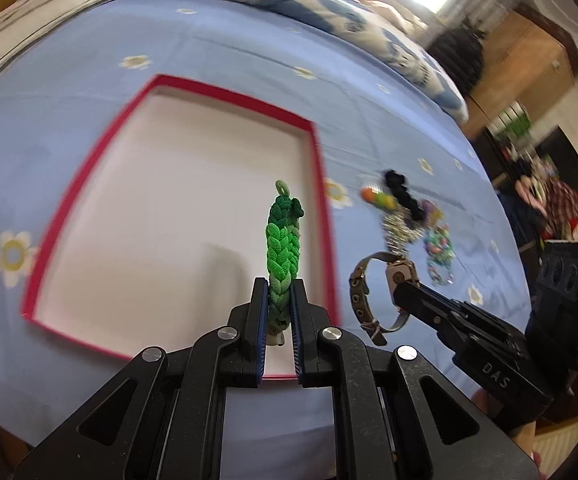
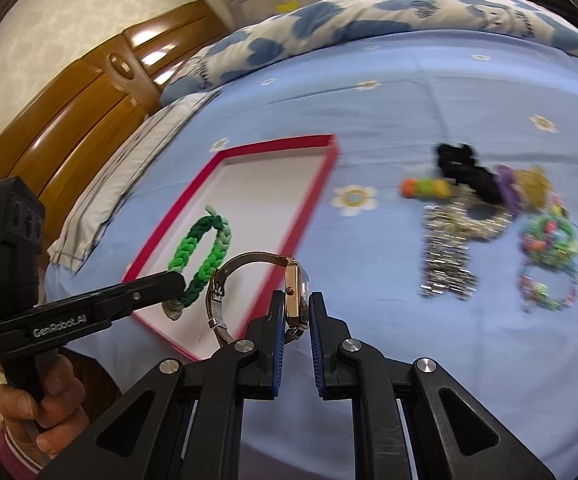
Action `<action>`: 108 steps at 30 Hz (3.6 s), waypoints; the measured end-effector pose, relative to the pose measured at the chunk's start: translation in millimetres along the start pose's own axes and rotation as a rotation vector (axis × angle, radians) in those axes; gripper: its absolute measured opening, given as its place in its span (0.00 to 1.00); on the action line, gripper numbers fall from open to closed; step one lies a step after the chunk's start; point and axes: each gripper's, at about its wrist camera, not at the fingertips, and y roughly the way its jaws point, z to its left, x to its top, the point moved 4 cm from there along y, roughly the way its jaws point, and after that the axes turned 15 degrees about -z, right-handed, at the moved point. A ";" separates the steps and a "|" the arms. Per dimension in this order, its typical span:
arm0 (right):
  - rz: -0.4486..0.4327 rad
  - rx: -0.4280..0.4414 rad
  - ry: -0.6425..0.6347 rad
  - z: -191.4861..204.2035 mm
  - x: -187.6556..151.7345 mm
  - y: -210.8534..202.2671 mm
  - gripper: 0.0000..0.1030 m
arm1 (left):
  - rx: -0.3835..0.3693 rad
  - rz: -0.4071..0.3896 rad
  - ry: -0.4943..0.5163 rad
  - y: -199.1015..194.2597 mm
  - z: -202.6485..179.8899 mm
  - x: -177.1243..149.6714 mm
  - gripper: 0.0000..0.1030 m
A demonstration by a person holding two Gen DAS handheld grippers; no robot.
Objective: Organize jewelry
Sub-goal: 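Carry both items into the red-rimmed tray and open both tools, then grasp the silver chain with the left tool while the right tool grasps the pastel beaded bracelet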
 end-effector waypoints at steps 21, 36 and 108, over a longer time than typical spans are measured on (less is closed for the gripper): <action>0.187 0.048 -0.146 68.2 -20.5 88.8 0.11 | 0.122 0.043 -0.085 10.2 78.4 -1.5 0.09; 0.216 0.041 -0.143 66.8 -21.3 94.6 0.22 | 0.165 0.045 -0.053 5.5 82.1 -1.2 0.42; -0.011 -0.372 0.175 -210.9 -3.5 -34.6 0.08 | -0.120 0.217 0.339 150.6 -158.3 -39.0 0.11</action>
